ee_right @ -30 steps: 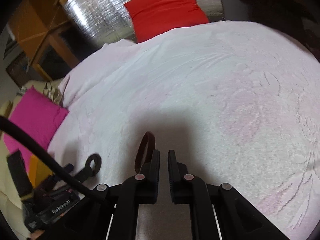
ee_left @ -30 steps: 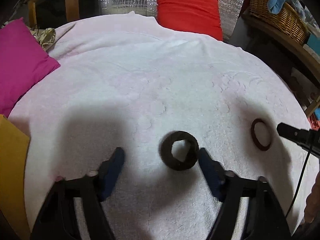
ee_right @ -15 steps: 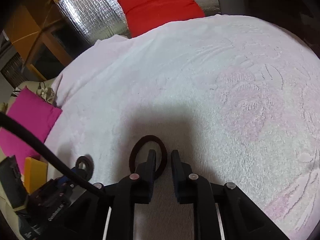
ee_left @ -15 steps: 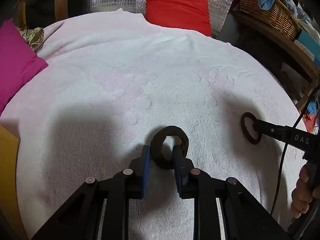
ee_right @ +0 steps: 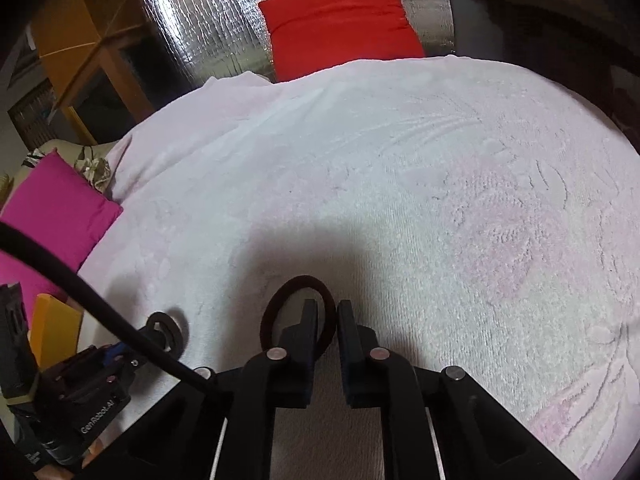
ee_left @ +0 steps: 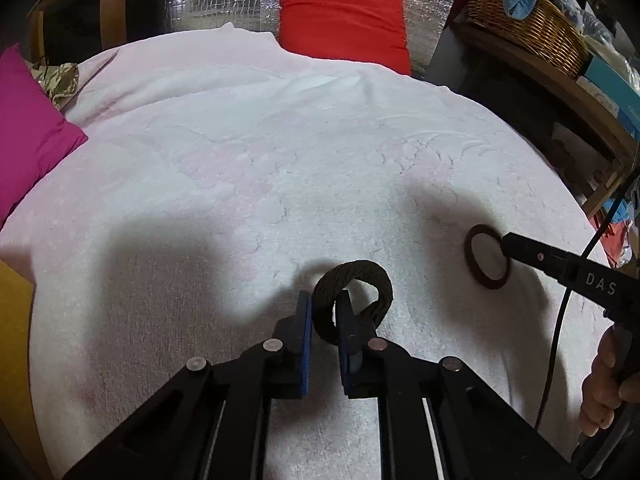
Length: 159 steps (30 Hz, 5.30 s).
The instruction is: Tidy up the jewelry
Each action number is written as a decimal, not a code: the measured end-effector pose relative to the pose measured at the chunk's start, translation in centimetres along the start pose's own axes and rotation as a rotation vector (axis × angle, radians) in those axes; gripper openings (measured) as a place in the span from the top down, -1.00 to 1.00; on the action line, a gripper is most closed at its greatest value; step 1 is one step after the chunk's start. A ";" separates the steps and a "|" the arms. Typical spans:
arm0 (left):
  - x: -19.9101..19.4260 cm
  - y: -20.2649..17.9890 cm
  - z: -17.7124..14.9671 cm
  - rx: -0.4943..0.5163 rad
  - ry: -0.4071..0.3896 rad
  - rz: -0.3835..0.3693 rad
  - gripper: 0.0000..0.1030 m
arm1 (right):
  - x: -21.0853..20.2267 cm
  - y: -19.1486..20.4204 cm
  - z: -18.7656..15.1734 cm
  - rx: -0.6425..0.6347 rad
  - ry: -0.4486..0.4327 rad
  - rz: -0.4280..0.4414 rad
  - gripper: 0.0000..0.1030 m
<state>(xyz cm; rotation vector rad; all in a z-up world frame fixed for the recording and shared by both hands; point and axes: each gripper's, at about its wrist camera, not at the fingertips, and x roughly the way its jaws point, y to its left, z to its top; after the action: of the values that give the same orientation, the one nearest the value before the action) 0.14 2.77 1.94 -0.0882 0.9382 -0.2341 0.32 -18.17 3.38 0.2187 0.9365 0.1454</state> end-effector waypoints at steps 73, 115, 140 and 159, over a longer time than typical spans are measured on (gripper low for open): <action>-0.4 -1.4 -1.1 0.046 0.046 0.042 0.26 | -0.2 -0.4 -0.2 -0.027 0.030 0.011 0.12; -1.6 -2.3 -1.4 0.105 0.007 0.066 0.62 | -0.2 0.5 -1.3 -0.184 -0.053 -0.092 0.85; -0.7 -2.0 -1.7 0.105 0.026 0.052 0.81 | 0.9 -1.8 -1.1 -0.080 0.018 -0.060 0.83; 0.1 -1.4 -2.1 0.033 -0.004 0.059 0.47 | 1.1 -2.7 -0.8 -0.008 0.033 -0.013 0.84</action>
<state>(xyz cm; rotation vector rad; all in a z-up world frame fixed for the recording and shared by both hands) -1.70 1.45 0.91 -0.0306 0.9314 -0.1946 0.45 -20.48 1.37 0.2036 0.9694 0.1408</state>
